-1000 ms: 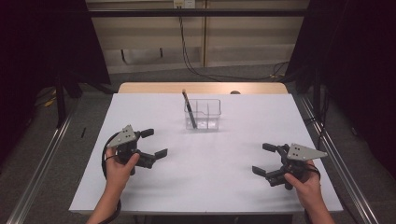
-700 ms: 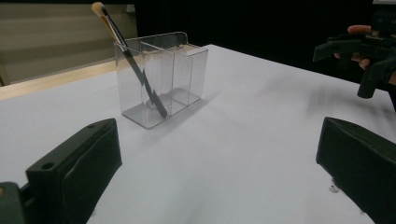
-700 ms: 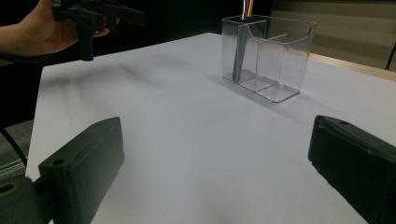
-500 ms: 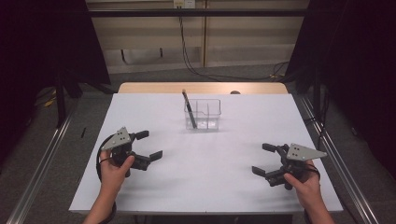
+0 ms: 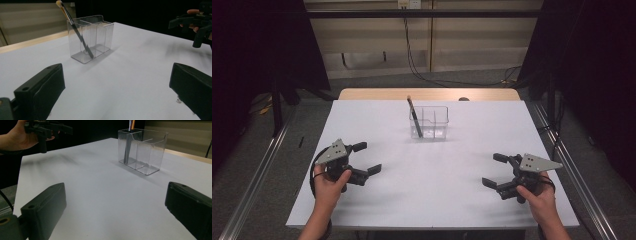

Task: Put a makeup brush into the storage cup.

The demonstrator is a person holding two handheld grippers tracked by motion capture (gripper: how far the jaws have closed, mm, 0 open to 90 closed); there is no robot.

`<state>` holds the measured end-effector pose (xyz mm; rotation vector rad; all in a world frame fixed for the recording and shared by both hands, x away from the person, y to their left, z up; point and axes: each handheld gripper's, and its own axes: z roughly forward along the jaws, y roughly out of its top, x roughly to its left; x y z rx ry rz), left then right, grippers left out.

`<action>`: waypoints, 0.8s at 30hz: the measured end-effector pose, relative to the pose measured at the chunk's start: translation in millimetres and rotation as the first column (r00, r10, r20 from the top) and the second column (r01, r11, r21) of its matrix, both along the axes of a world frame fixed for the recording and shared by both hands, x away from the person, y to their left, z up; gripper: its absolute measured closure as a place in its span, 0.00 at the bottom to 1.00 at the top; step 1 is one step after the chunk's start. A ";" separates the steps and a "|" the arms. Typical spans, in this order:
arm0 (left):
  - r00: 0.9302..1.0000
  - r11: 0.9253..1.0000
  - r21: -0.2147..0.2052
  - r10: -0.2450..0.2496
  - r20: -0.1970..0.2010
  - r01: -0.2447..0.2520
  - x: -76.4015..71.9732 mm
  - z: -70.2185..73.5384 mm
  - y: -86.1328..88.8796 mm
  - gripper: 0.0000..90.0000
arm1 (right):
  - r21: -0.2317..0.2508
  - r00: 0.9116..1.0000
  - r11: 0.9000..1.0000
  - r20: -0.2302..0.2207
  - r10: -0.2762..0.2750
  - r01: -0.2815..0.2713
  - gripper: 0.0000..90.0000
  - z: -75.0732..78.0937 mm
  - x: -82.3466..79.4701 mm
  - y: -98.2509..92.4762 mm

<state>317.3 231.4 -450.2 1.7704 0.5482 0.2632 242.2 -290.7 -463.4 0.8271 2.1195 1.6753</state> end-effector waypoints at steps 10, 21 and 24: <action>1.000 1.000 0.004 0.011 0.000 -0.011 -4.0 -0.9 7.1 0.00 | 0.000 1.000 1.000 0.002 -0.003 0.003 0.04 -0.3 0.1 -0.9; 1.000 1.000 0.006 0.018 -0.002 -0.018 -8.3 -1.8 12.6 0.00 | 0.005 1.000 1.000 0.003 -0.009 0.009 0.04 0.6 -0.4 -3.0; 1.000 1.000 0.010 0.022 0.003 -0.022 -8.9 -1.6 14.7 0.00 | 0.005 1.000 1.000 0.003 -0.012 0.012 0.04 0.5 -0.7 -3.8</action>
